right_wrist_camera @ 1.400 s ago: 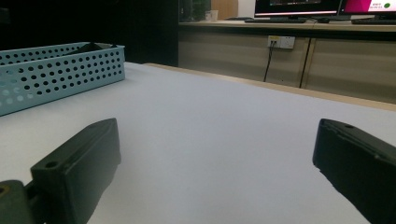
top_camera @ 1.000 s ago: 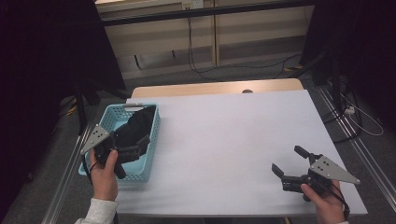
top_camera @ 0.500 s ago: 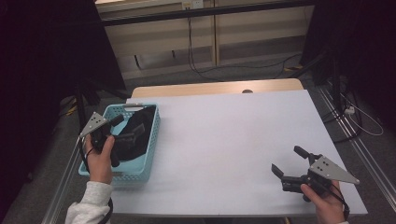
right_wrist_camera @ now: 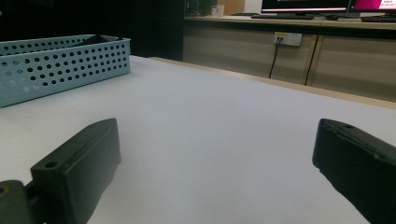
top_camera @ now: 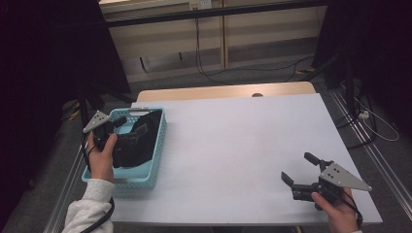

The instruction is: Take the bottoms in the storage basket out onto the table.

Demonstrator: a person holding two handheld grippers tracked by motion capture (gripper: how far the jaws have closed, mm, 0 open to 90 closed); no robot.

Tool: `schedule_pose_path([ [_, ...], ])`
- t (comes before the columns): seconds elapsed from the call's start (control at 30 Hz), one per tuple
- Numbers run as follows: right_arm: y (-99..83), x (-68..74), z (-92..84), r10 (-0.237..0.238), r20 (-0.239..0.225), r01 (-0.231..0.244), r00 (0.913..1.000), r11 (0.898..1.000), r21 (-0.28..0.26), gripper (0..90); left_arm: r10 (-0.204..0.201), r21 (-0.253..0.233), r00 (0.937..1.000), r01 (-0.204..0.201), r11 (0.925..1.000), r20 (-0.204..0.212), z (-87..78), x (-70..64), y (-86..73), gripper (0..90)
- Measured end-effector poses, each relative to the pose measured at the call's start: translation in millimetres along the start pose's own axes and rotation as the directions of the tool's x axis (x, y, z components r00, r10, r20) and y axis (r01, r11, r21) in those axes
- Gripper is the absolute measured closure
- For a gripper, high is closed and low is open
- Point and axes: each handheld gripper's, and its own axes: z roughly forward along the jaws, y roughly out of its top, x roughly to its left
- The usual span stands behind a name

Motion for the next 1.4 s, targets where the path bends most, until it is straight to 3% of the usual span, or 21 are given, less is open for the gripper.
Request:
schedule_pose_path([
  [0.3,-0.3,-0.3,-0.3,-0.004,-0.003,0.004,1.0,1.0,0.003,0.5,0.003,0.053,0.9987,0.0,0.9986,-0.05,9.7,16.9,-2.2,2.3],
  [0.53,-0.2,-0.6,-0.3,-0.001,-0.004,0.001,1.0,1.0,0.005,0.5,-0.028,0.086,0.9967,0.034,0.9957,-0.076,19.5,28.2,-7.9,2.3],
  [0.67,0.0,-0.4,-0.6,-0.004,-0.007,0.004,1.0,1.0,0.002,0.5,-0.022,0.12,0.9946,0.034,0.9921,-0.101,25.9,35.5,-11.7,2.5],
  [0.8,-0.4,-0.4,0.1,-0.004,-0.012,0.004,0.9999,1.0,0.003,0.5,0.038,0.19,0.9875,-0.008,0.9817,-0.153,31.7,43.3,-16.6,3.3],
  [0.9,-0.2,0.0,0.4,-0.006,-0.01,0.006,0.9999,1.0,0.005,0.5,0.036,0.223,0.9847,0.003,0.9749,-0.17,35.4,50.0,-21.4,3.6],
  [1.07,0.0,0.0,-0.2,-0.007,-0.011,0.007,0.9999,1.0,0.004,0.5,0.024,0.252,0.9847,0.02,0.9674,-0.172,43.9,55.6,-27.6,3.6],
  [1.2,0.1,0.2,-0.4,-0.007,-0.01,0.007,0.9999,1.0,0.003,0.5,0.034,0.324,0.988,0.017,0.946,-0.151,55.3,59.2,-38.4,3.8],
  [1.3,-0.4,-0.6,-0.1,-0.006,-0.012,0.006,0.9999,1.0,0.004,0.5,0.031,0.356,0.99,0.02,0.9341,-0.137,60.6,59.7,-42.8,3.9],
  [1.4,-0.5,-0.5,-0.5,-0.005,-0.012,0.005,0.9999,1.0,0.004,0.5,0.039,0.361,0.9903,0.012,0.9324,-0.134,63.7,60.2,-41.8,4.0],
])
